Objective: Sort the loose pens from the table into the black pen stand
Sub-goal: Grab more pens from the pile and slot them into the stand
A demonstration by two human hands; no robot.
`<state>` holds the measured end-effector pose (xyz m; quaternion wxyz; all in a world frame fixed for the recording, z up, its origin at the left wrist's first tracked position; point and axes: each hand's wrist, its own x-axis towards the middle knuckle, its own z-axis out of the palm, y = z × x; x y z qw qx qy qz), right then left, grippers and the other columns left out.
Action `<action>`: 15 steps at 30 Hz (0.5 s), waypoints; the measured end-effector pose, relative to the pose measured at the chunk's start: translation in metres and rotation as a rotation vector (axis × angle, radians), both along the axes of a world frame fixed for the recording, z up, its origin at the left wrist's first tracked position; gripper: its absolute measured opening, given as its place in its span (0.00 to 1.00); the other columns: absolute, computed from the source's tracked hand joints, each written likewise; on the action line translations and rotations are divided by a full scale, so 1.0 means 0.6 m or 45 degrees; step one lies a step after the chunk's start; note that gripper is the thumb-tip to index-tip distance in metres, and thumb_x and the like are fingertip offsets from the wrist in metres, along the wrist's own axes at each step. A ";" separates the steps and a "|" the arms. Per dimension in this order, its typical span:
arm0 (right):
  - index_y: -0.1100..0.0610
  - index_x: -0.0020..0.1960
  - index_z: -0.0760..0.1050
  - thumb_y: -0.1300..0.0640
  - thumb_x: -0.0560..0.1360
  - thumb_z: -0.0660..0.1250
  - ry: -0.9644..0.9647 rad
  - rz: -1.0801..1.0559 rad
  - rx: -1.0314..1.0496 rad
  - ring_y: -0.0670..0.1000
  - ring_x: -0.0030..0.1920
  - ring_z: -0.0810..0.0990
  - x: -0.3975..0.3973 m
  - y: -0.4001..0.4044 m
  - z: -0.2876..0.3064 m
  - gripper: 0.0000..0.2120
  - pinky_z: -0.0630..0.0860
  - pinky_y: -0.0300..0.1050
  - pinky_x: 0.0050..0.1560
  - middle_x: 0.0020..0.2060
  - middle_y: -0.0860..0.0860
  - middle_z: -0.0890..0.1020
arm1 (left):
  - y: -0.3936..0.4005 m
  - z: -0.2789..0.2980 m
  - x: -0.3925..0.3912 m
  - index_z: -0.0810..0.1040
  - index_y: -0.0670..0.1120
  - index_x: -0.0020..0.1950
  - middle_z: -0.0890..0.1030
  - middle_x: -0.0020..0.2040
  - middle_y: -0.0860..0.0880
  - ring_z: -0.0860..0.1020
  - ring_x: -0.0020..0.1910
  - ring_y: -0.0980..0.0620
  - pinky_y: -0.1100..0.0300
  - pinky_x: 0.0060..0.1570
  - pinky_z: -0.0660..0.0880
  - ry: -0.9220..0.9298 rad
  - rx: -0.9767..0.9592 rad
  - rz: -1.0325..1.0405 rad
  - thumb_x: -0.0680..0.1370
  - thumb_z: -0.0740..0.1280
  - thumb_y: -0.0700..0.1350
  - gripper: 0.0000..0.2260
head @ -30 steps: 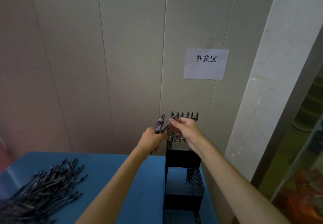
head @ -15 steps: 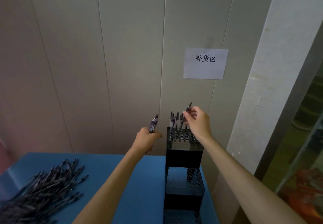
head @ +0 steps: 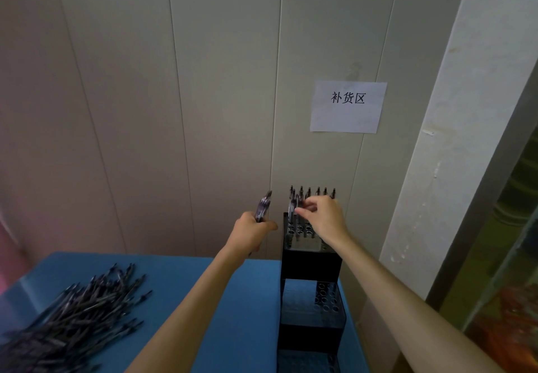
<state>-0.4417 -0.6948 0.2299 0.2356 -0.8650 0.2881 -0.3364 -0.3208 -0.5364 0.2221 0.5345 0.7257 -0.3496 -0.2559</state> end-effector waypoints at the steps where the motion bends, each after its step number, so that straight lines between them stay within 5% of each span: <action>1: 0.57 0.47 0.84 0.53 0.74 0.75 0.006 -0.009 -0.003 0.46 0.41 0.83 -0.001 0.001 -0.003 0.08 0.82 0.48 0.51 0.40 0.50 0.86 | 0.000 0.000 0.000 0.73 0.43 0.46 0.68 0.28 0.49 0.65 0.23 0.53 0.61 0.24 0.66 0.002 -0.002 -0.002 0.77 0.70 0.42 0.06; 6: 0.57 0.47 0.83 0.52 0.71 0.77 0.044 -0.034 0.050 0.45 0.40 0.82 -0.011 0.004 -0.002 0.10 0.81 0.43 0.48 0.40 0.49 0.85 | -0.006 -0.004 -0.001 0.71 0.43 0.44 0.67 0.27 0.50 0.65 0.23 0.53 0.61 0.24 0.66 0.013 0.004 -0.018 0.77 0.69 0.42 0.08; 10: 0.57 0.44 0.79 0.57 0.73 0.76 -0.158 0.045 0.223 0.45 0.38 0.79 -0.027 0.022 0.021 0.06 0.75 0.32 0.39 0.38 0.49 0.82 | -0.012 -0.005 -0.003 0.73 0.43 0.45 0.66 0.26 0.49 0.62 0.21 0.52 0.61 0.23 0.62 0.054 0.000 -0.022 0.75 0.69 0.42 0.06; 15: 0.55 0.51 0.83 0.56 0.75 0.73 -0.190 0.402 0.547 0.48 0.43 0.84 -0.036 0.049 0.045 0.06 0.81 0.42 0.47 0.43 0.49 0.86 | -0.017 0.000 -0.014 0.77 0.41 0.44 0.70 0.27 0.48 0.64 0.22 0.52 0.61 0.24 0.64 0.093 -0.033 -0.118 0.76 0.70 0.43 0.06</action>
